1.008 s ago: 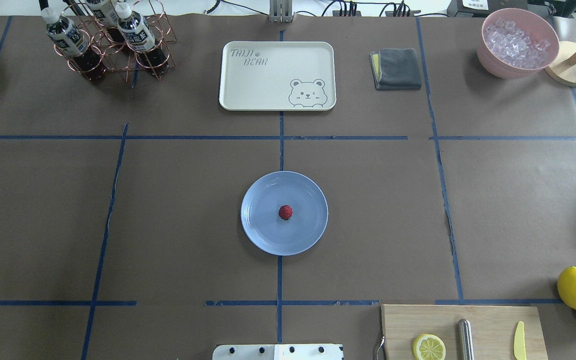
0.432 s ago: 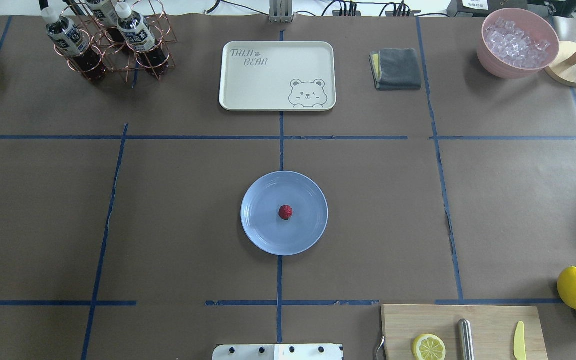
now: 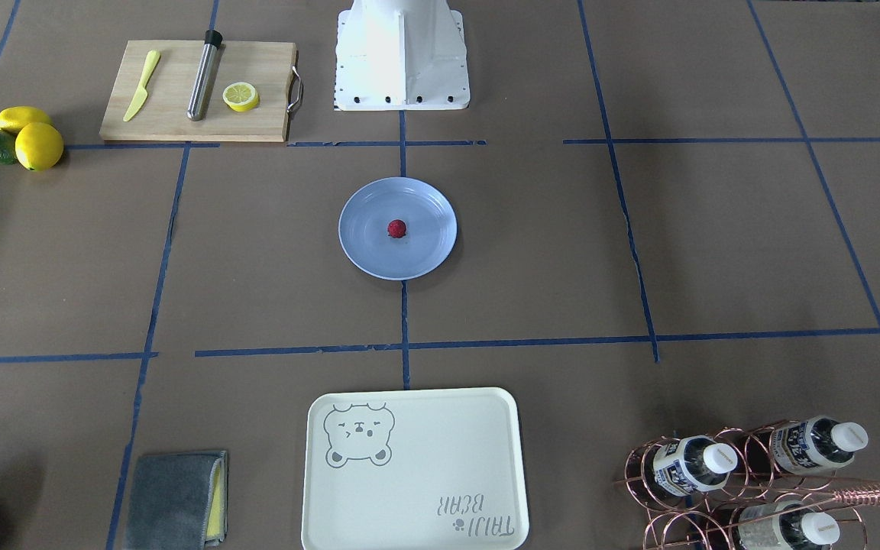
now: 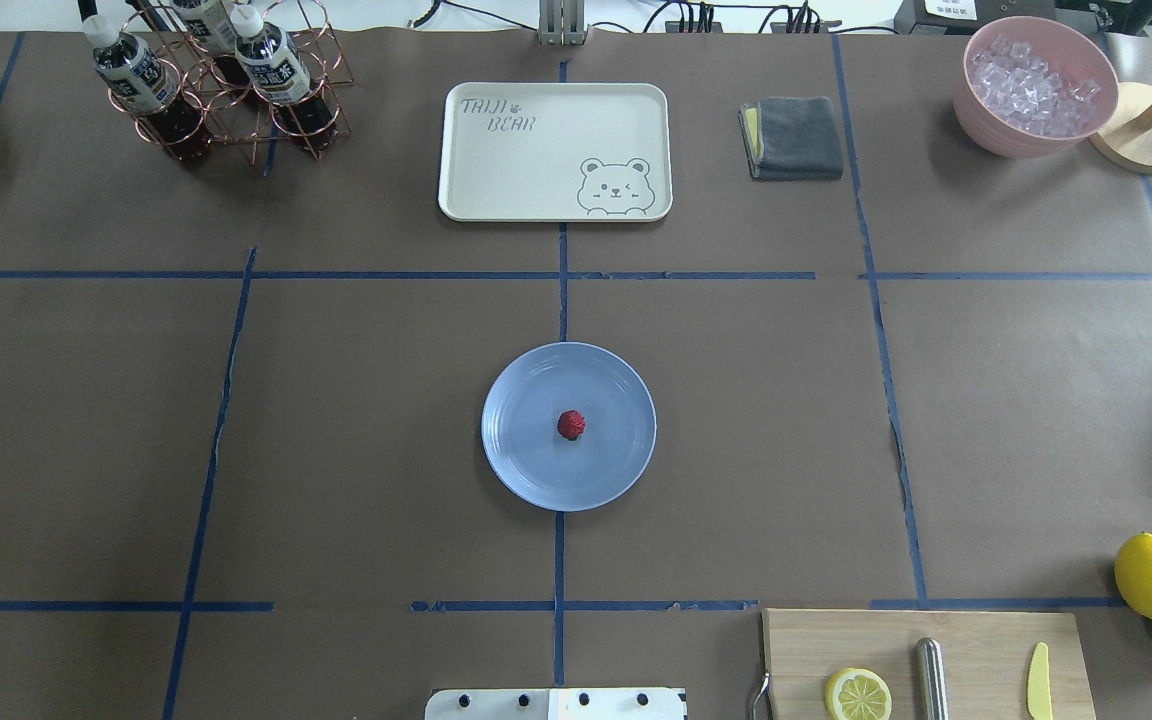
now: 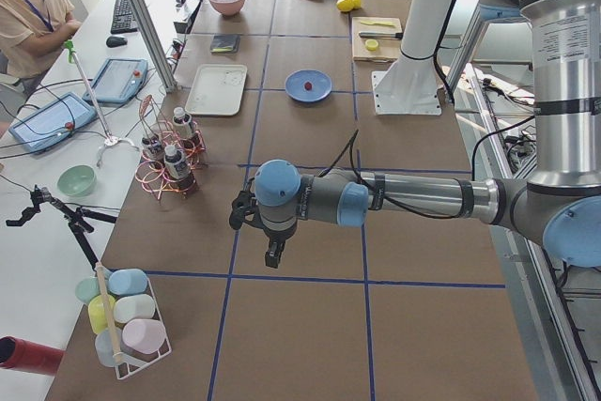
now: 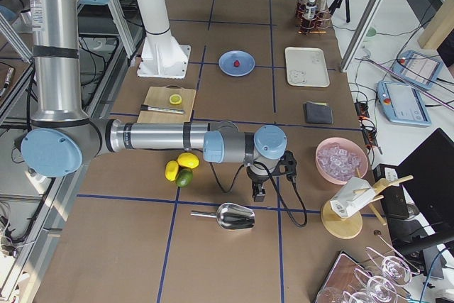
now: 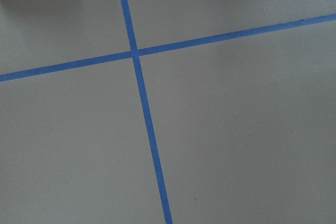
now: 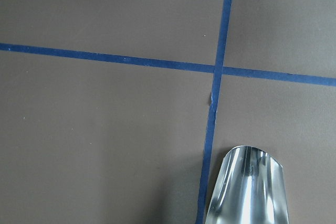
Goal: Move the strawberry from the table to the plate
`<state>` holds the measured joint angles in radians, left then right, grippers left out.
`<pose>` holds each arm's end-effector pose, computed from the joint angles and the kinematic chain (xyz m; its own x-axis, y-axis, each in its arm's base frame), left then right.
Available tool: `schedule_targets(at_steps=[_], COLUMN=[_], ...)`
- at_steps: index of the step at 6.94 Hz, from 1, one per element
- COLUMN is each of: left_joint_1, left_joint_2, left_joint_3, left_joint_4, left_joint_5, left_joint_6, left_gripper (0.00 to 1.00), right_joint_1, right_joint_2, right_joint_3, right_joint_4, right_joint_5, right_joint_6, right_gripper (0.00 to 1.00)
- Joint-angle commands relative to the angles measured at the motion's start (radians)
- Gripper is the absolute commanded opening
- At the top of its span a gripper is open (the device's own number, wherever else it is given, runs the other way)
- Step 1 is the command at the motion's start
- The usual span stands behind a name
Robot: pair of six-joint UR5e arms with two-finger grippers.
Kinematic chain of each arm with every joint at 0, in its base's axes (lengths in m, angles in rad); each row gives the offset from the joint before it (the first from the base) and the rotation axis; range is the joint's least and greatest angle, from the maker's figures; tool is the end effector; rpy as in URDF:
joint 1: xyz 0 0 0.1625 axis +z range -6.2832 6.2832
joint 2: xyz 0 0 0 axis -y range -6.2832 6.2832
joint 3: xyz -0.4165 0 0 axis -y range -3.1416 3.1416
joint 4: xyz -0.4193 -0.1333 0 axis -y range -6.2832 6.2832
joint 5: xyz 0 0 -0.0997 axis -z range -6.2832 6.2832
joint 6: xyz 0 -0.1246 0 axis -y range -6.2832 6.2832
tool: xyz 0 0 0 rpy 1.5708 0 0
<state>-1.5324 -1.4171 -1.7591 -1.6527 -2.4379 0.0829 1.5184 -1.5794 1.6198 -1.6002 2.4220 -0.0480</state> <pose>-0.0205 -0.4648 0.6281 0.6378 0.1952 -0.7451 -0.0912 0.9797 0.1786 0.0125 -0.5173 0.6431 0.6545 -0.0906 0.7506 0.0839 0.9954 0.0471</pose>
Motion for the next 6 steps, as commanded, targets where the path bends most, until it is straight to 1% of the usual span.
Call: schedule_targets(at_steps=[1, 3, 6], left_joint_1=[0.0, 0.0, 0.001], left_joint_2=[0.01, 0.018, 0.003], left_joint_3=[0.019, 0.027, 0.026], left_joint_4=[0.001, 0.01, 0.018], left_joint_5=[0.003, 0.003, 0.002], left_joint_6=[0.0, 0.0, 0.0], left_gripper=[1.0, 1.0, 1.0], right_joint_1=[0.0, 0.0, 0.0], right_joint_2=[0.007, 0.018, 0.026], right_joint_3=[0.002, 0.003, 0.021], right_joint_4=[0.0, 0.014, 0.014], right_joint_5=[0.002, -0.006, -0.02], right_joint_6=[0.043, 0.135, 0.14], right_gripper=[1.0, 1.0, 1.0])
